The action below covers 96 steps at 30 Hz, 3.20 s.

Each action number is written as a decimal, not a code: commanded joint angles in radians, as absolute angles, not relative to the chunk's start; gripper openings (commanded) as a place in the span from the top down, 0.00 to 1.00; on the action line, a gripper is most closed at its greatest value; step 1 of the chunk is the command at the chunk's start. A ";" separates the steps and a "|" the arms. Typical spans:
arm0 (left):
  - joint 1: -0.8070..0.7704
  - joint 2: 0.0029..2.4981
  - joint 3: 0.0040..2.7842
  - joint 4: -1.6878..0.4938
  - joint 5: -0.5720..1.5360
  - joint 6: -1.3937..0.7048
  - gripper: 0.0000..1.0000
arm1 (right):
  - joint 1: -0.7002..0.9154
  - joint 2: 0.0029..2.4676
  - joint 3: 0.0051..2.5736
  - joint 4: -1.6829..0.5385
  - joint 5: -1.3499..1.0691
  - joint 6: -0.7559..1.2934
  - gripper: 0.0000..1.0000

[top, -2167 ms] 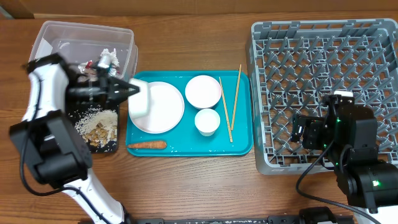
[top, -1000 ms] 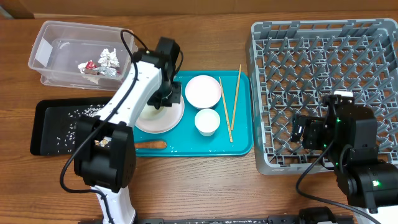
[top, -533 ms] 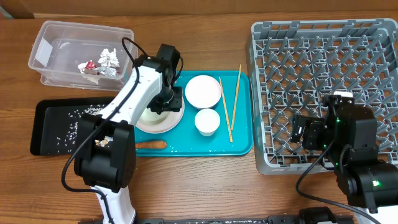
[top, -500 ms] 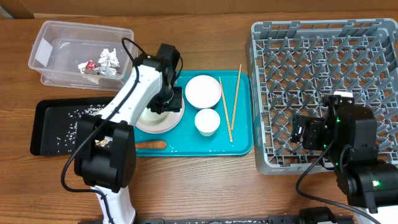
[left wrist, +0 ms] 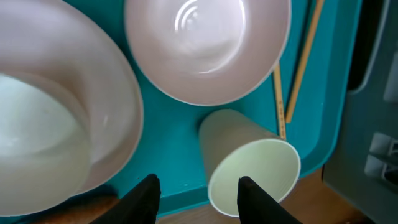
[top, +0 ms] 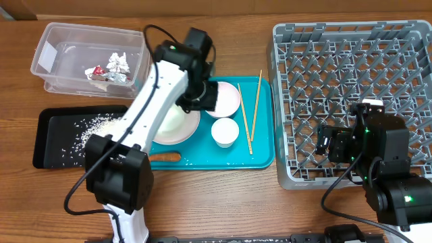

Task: Sort waste into correct bins and load items into the dishwasher
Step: 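Grasp the white cup with the left gripper and lift it, then hand the white cup from the left gripper to the right gripper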

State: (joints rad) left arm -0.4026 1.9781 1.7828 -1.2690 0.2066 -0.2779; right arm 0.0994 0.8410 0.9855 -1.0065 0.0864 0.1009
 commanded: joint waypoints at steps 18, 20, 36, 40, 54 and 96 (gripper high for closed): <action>-0.475 1.959 1.590 -1.194 0.177 -0.292 0.96 | 0.096 0.836 1.015 -1.003 0.110 0.105 0.00; -0.455 1.959 1.631 -1.229 0.194 -0.278 0.96 | 0.096 0.836 1.015 -1.009 0.168 0.105 0.00; -0.141 1.960 1.734 -1.254 1.287 0.074 0.96 | -0.033 1.137 1.015 -0.609 -0.763 0.129 0.00; -0.143 1.960 1.734 -1.256 1.296 0.074 0.96 | -0.033 1.240 1.015 -0.403 -1.231 0.100 0.00; -0.270 1.960 1.735 -1.124 1.480 0.022 0.96 | -0.033 1.338 1.015 -0.317 -1.396 0.096 0.00; -0.387 1.960 1.735 -0.921 1.375 -0.165 0.79 | -0.033 1.338 1.015 -0.282 -1.401 0.097 0.44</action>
